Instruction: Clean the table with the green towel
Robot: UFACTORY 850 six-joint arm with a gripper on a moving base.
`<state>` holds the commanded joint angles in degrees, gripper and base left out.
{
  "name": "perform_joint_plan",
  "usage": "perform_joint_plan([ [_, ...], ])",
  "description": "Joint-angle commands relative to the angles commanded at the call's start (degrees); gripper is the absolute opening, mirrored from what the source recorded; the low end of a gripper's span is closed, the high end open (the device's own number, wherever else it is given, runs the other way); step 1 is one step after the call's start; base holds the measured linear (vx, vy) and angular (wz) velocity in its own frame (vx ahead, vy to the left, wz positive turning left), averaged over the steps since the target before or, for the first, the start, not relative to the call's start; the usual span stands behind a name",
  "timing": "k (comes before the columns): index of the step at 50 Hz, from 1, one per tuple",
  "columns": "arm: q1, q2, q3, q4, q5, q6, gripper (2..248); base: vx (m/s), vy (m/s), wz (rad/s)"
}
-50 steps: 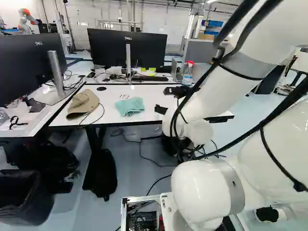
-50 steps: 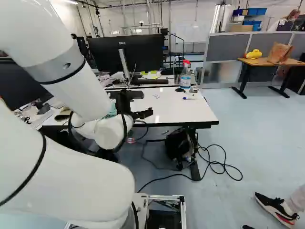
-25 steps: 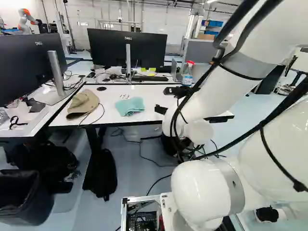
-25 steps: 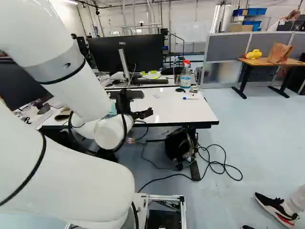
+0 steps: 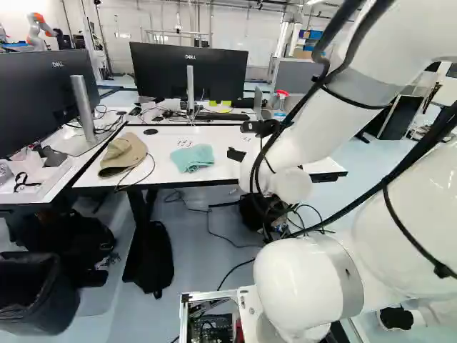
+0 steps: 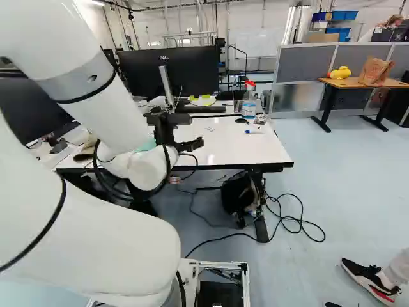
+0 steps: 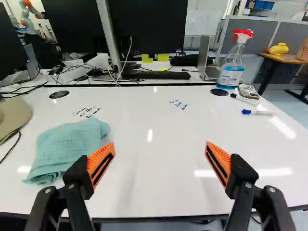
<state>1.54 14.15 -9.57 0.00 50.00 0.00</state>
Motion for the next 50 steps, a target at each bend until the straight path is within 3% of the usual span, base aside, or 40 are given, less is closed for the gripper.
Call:
perform_joint_plan([
  [26, 5.1, -1.1, -4.7, 0.0, 0.0, 0.0, 247, 0.0, 0.0, 0.0],
  [50, 10.0, -4.7, -7.9, 0.0, 0.0, 0.0, 247, 0.0, 0.0, 0.0],
])
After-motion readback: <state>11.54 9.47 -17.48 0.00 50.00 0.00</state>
